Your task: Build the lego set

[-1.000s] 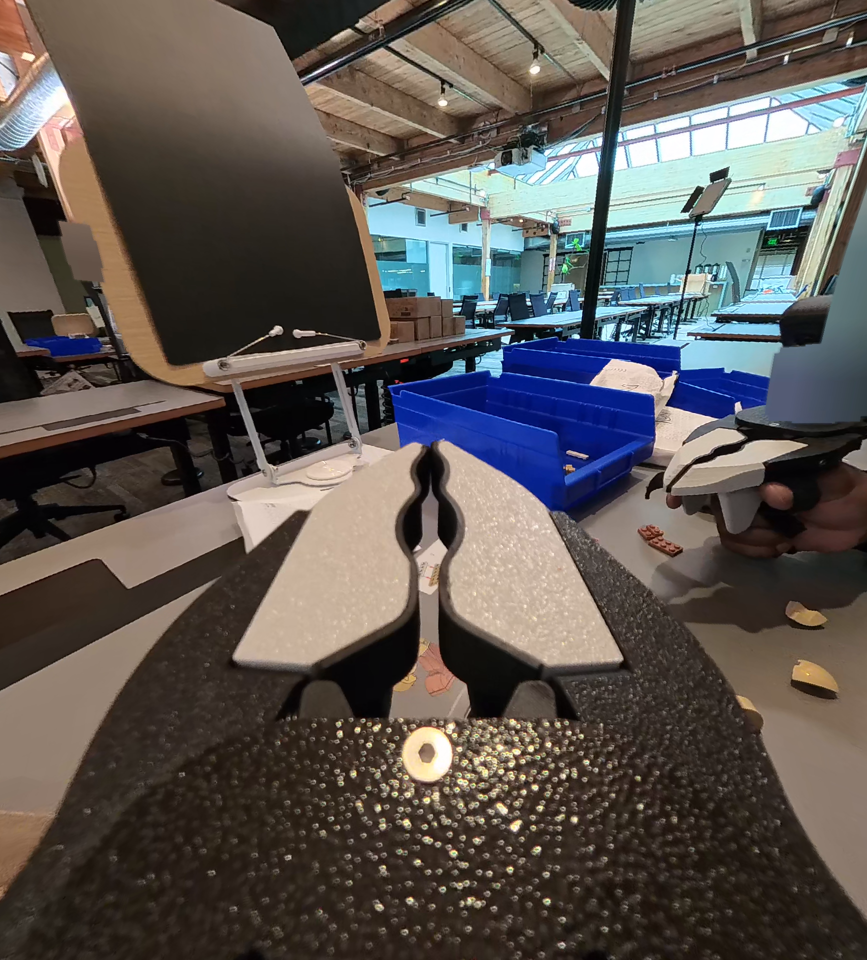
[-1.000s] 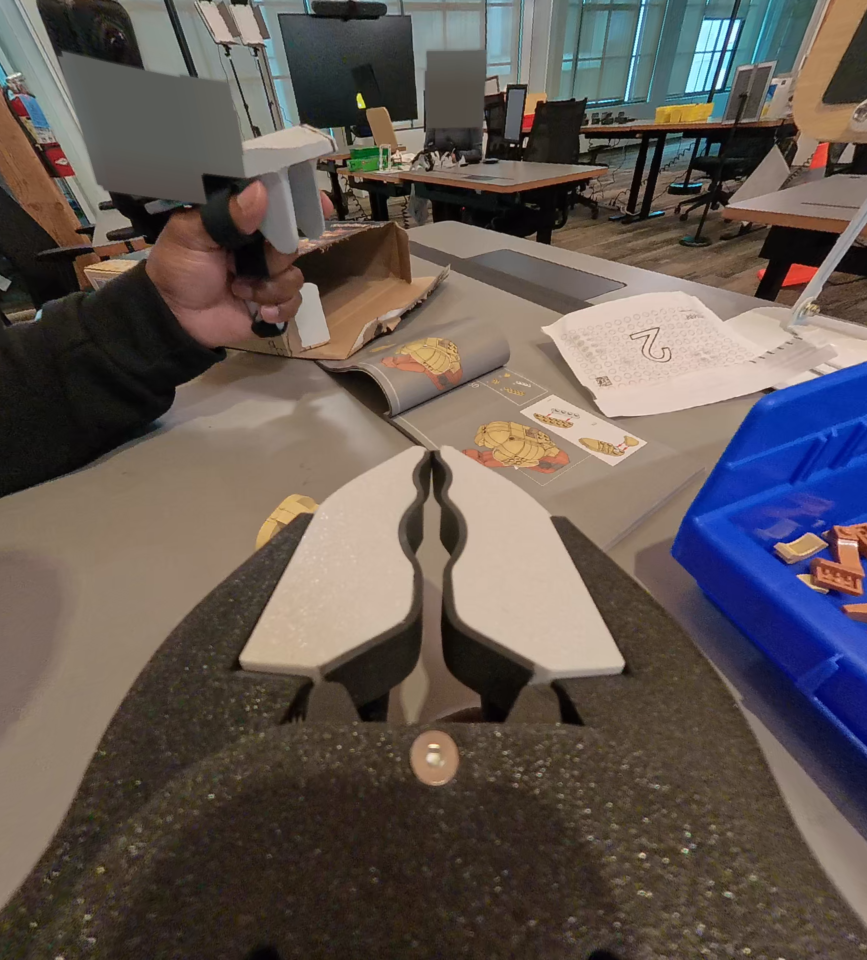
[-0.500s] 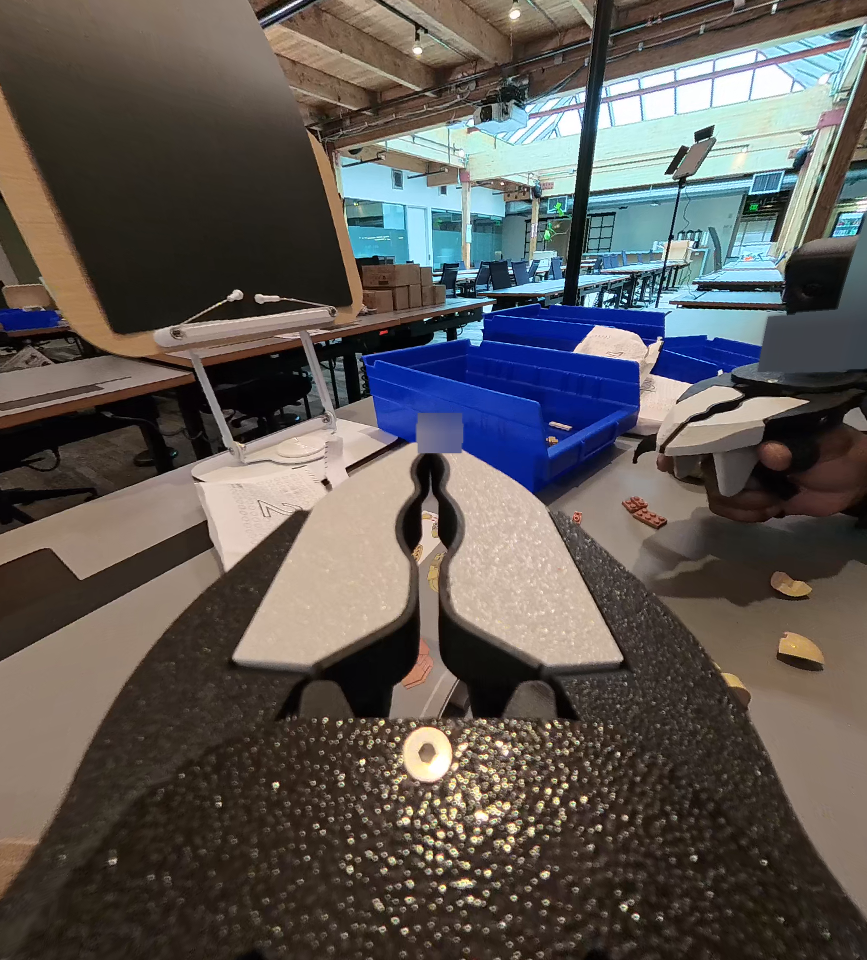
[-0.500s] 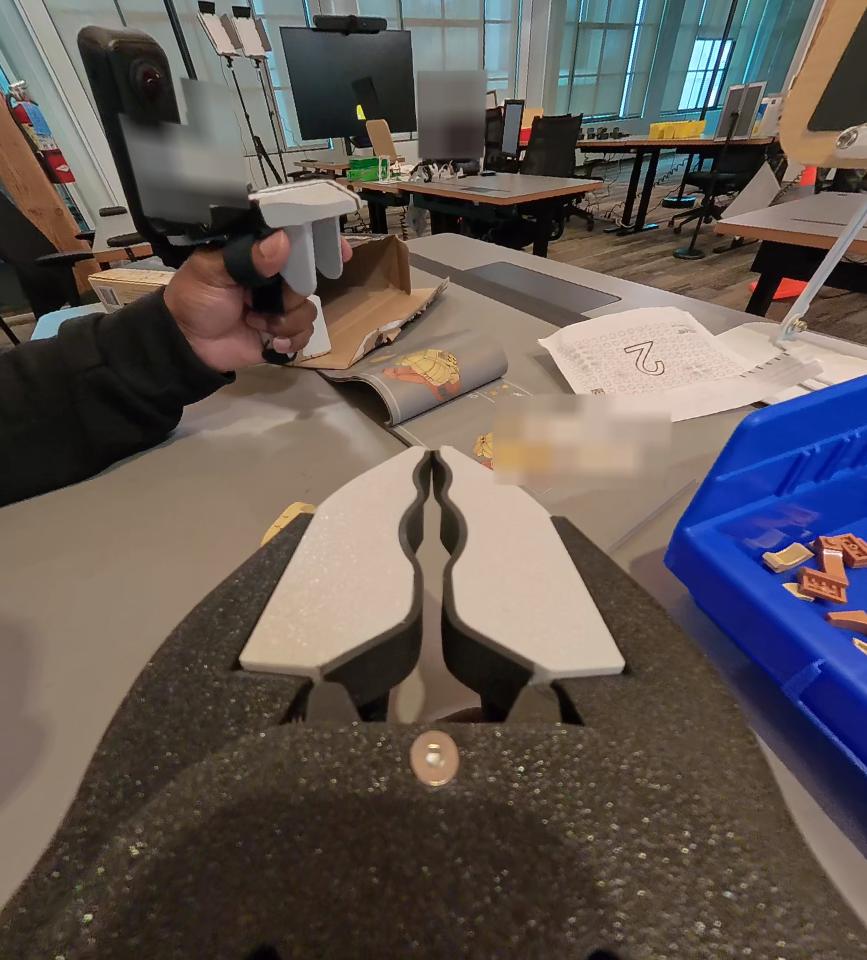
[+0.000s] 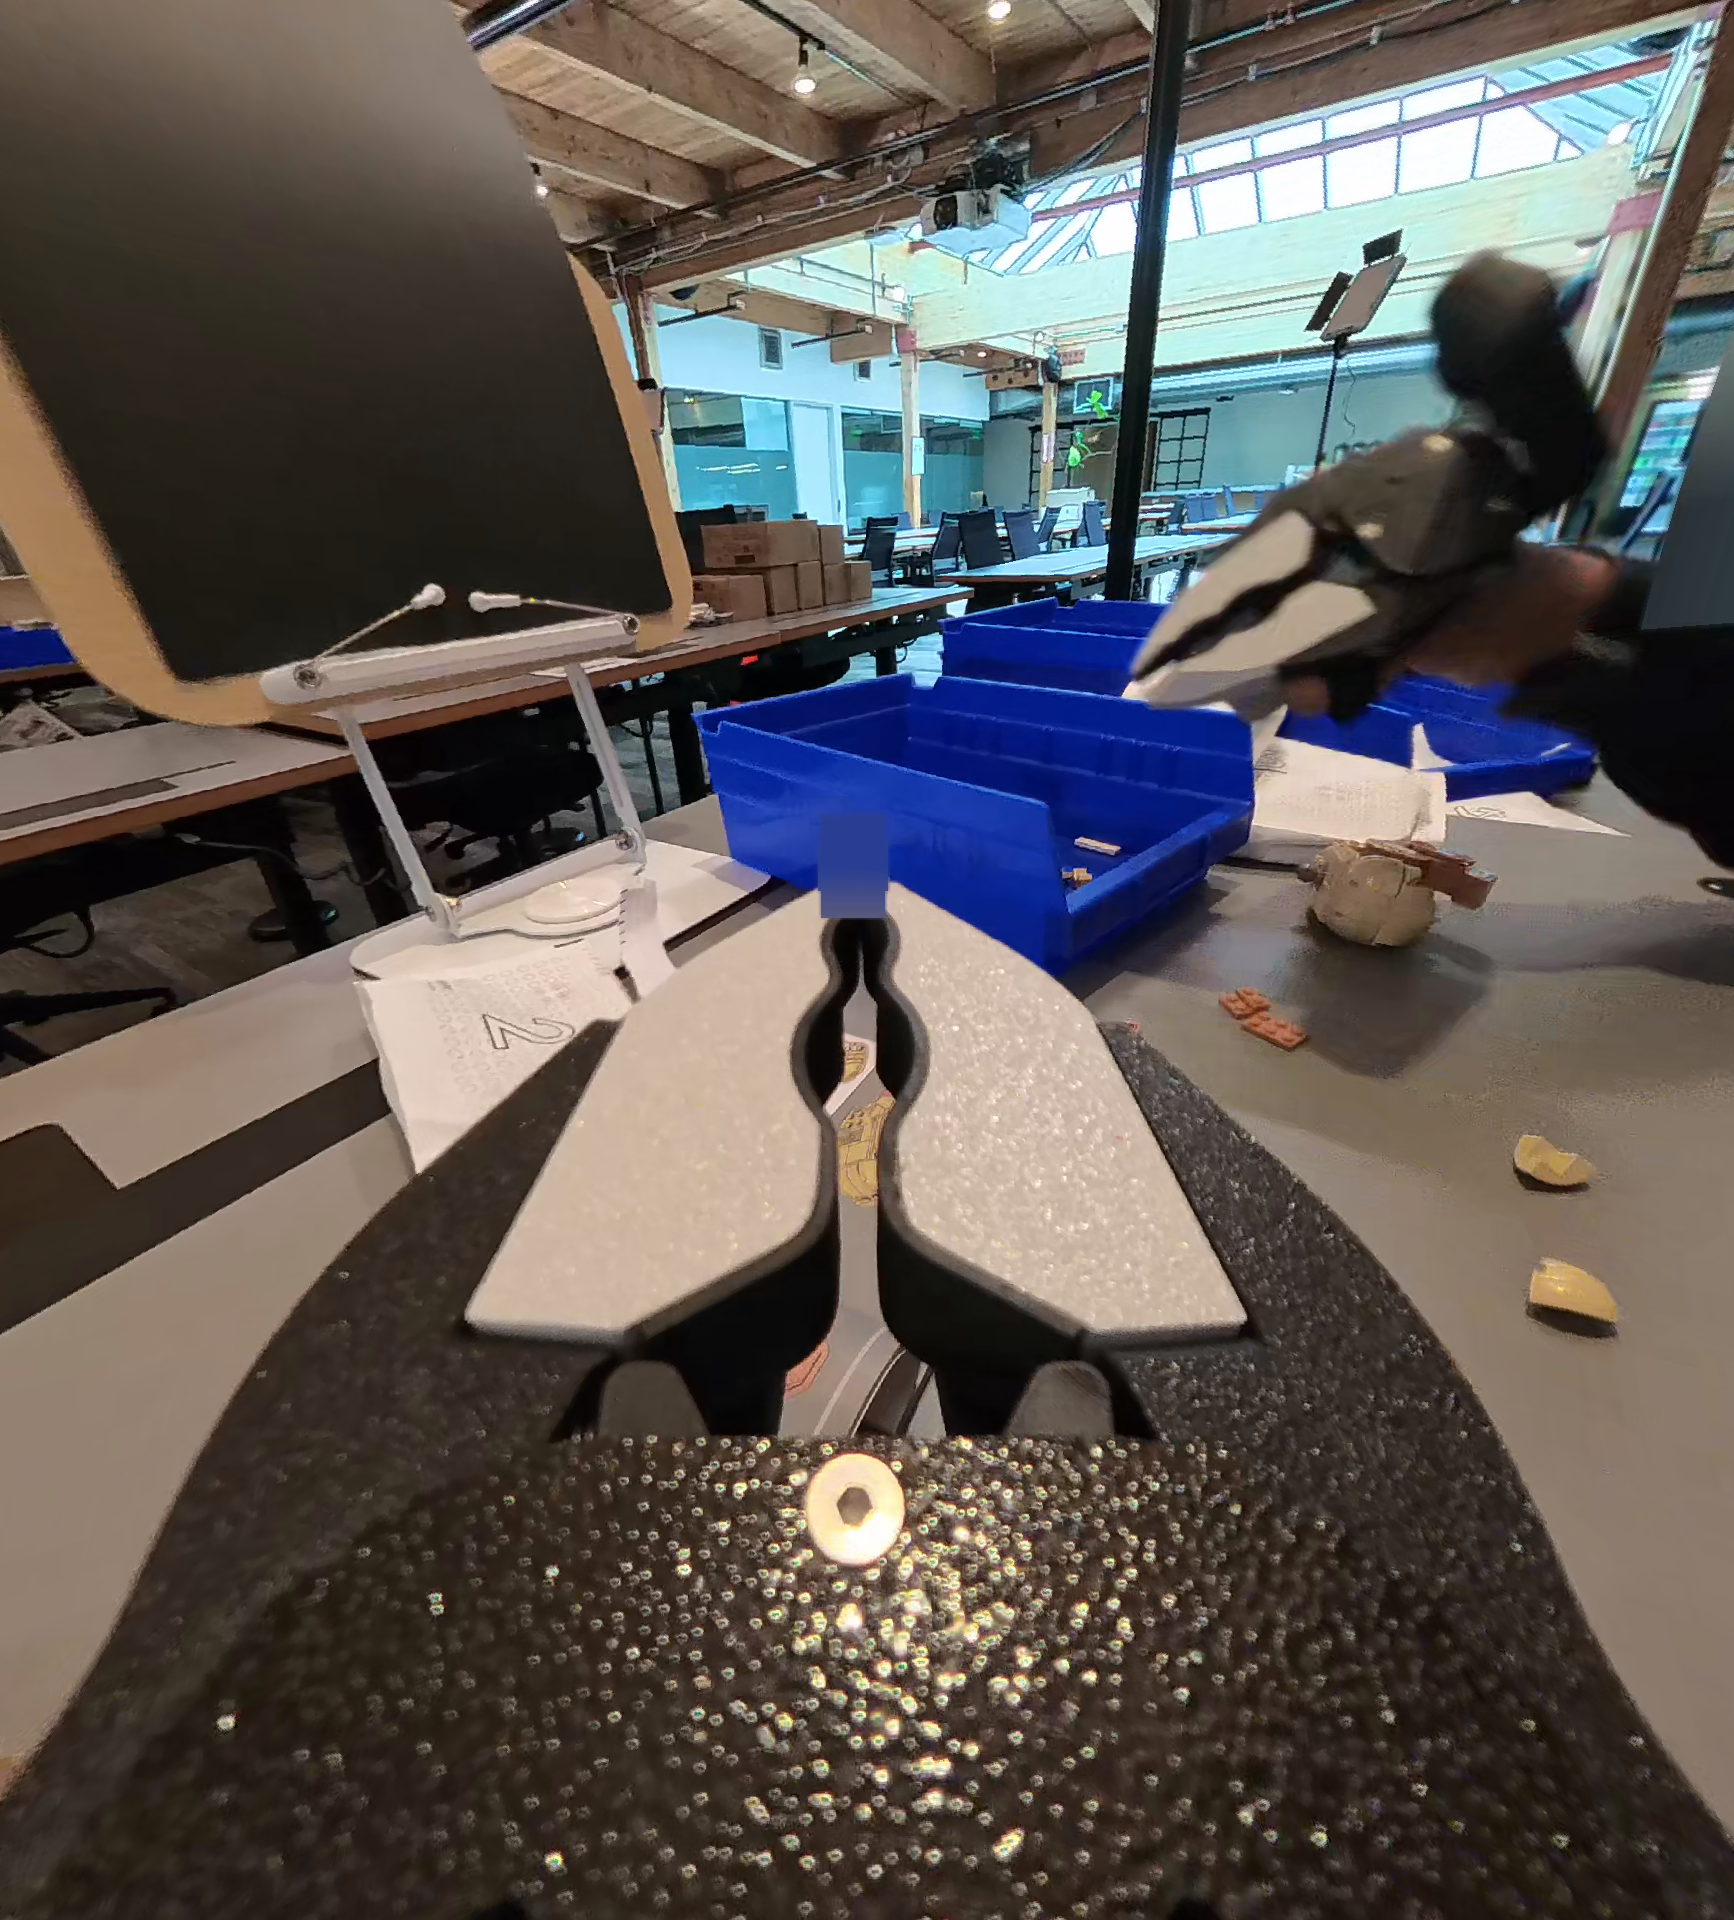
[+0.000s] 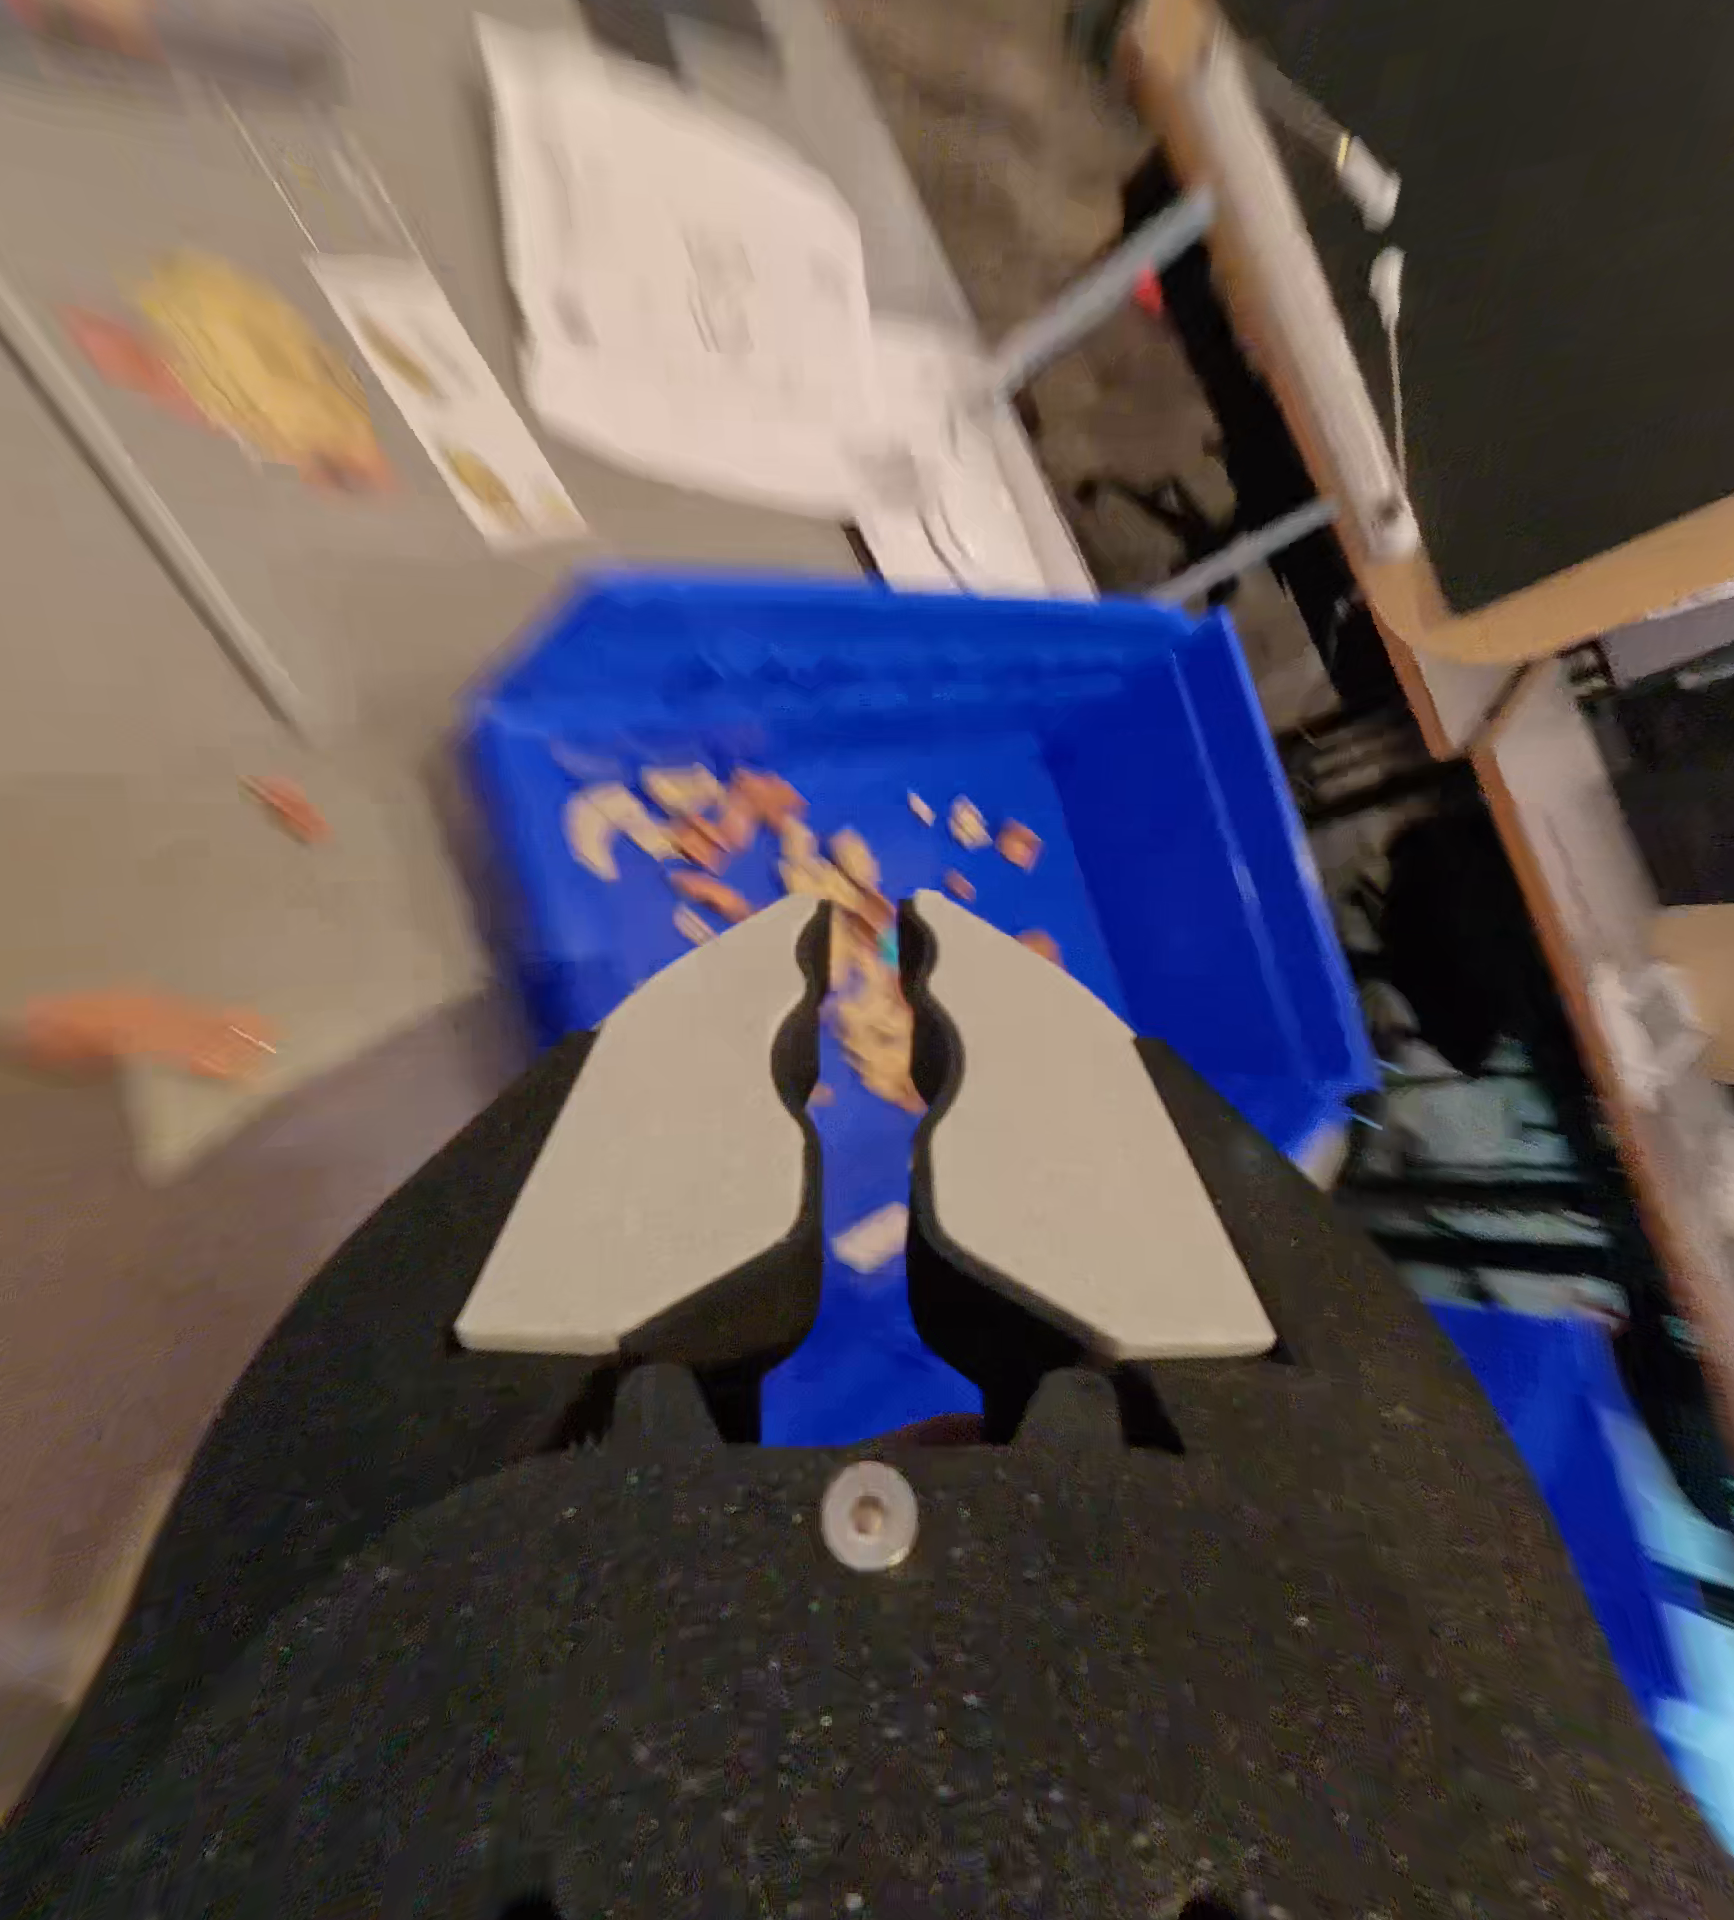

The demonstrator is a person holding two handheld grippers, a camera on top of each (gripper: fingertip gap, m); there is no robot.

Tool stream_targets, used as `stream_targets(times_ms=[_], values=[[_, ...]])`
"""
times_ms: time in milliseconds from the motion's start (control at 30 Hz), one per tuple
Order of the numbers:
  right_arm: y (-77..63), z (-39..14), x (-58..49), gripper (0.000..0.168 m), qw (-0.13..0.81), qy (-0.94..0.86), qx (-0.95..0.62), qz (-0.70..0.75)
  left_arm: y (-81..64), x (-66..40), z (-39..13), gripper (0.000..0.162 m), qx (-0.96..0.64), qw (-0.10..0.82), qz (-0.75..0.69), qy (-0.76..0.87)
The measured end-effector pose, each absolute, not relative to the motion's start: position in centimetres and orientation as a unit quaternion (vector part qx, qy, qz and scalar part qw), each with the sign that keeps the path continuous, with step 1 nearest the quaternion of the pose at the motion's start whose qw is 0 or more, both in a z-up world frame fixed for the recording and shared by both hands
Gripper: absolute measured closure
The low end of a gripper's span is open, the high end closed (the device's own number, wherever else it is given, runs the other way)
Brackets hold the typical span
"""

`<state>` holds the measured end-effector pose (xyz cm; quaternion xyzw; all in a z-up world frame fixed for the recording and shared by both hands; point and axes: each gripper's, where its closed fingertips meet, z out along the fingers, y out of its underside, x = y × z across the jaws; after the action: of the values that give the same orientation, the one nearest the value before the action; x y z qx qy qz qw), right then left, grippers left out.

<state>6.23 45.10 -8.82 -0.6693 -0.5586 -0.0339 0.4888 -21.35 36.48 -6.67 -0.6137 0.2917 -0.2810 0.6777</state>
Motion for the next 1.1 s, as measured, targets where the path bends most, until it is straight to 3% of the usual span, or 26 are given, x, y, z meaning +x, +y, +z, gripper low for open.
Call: stream_targets(times_ms=[100,267,467,633,1100], values=[[50.7,-10.6,10.0,0.151,0.363,-0.662,-0.642,-0.136,36.3,-21.1,-6.5,0.162,-0.610,0.677,-0.285,0.296],[56.9,-16.0,13.8,0.141,0.157,-0.754,-0.609,-0.187,36.4,-21.0,-6.8,0.162,-0.614,0.675,-0.282,0.297],[58.0,-19.7,13.3,0.141,0.041,-0.785,-0.593,-0.173,36.6,-21.7,-6.7,0.162,-0.614,0.679,-0.277,0.291],[57.9,-20.9,14.0,0.141,-0.011,-0.785,-0.594,-0.175,36.7,-21.7,-6.8,0.162,-0.617,0.676,-0.280,0.290],[57.3,-21.7,14.4,0.139,-0.031,-0.784,-0.598,-0.164,36.8,-21.6,-7.1,0.162,-0.620,0.673,-0.278,0.292]])
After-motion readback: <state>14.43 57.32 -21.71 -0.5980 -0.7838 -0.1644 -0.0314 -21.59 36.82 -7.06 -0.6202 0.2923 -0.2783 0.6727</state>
